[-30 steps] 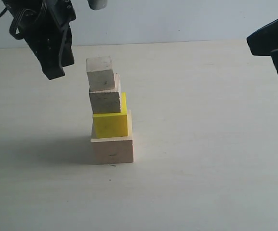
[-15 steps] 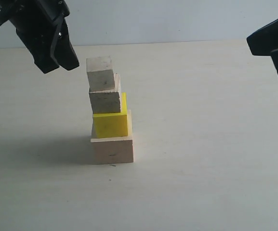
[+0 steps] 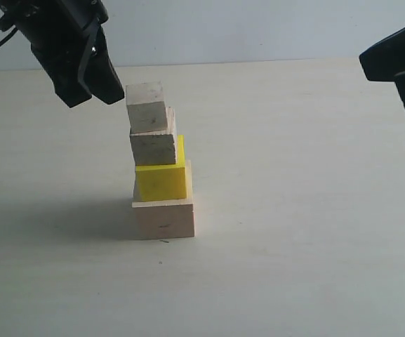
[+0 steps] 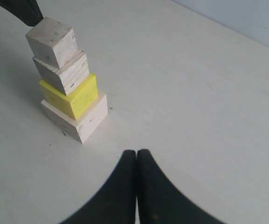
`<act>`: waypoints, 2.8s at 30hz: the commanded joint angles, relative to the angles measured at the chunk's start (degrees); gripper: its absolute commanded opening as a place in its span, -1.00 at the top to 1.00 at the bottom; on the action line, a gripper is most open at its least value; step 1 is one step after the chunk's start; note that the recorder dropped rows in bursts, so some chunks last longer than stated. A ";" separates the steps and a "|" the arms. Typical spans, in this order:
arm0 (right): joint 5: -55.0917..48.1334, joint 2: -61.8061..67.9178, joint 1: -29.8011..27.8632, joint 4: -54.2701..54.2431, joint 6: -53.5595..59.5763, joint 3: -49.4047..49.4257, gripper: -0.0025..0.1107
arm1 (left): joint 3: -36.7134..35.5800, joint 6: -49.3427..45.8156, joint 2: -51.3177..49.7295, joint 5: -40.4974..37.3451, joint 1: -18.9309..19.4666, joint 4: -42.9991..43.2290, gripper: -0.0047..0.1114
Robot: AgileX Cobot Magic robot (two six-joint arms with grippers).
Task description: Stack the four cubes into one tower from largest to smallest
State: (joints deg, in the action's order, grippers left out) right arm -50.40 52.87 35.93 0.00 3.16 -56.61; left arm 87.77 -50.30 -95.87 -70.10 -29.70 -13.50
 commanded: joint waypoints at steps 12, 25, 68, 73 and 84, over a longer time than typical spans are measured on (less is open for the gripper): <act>-0.31 -0.07 -0.29 0.00 -0.22 0.19 0.96 | -0.09 0.83 -1.74 0.14 0.09 1.26 0.92; -0.40 -0.07 -0.29 0.00 -0.22 0.19 0.96 | -0.09 0.80 -1.74 0.14 0.09 0.73 0.92; -0.40 -0.07 -0.29 0.00 -0.22 0.19 0.96 | -0.09 0.72 -1.74 1.49 0.09 -0.46 0.92; -0.40 -0.07 -0.29 0.00 -0.22 0.19 0.96 | -0.09 2.11 -1.74 0.14 0.09 2.03 0.92; 3.91 -0.71 -0.29 0.34 -0.10 0.28 0.96 | -0.09 9.50 4.61 0.25 3.93 3.45 0.92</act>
State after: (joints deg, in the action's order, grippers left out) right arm -49.96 52.87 35.93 0.00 3.16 -56.61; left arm 87.77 -43.52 -94.05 -69.90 -27.68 -8.91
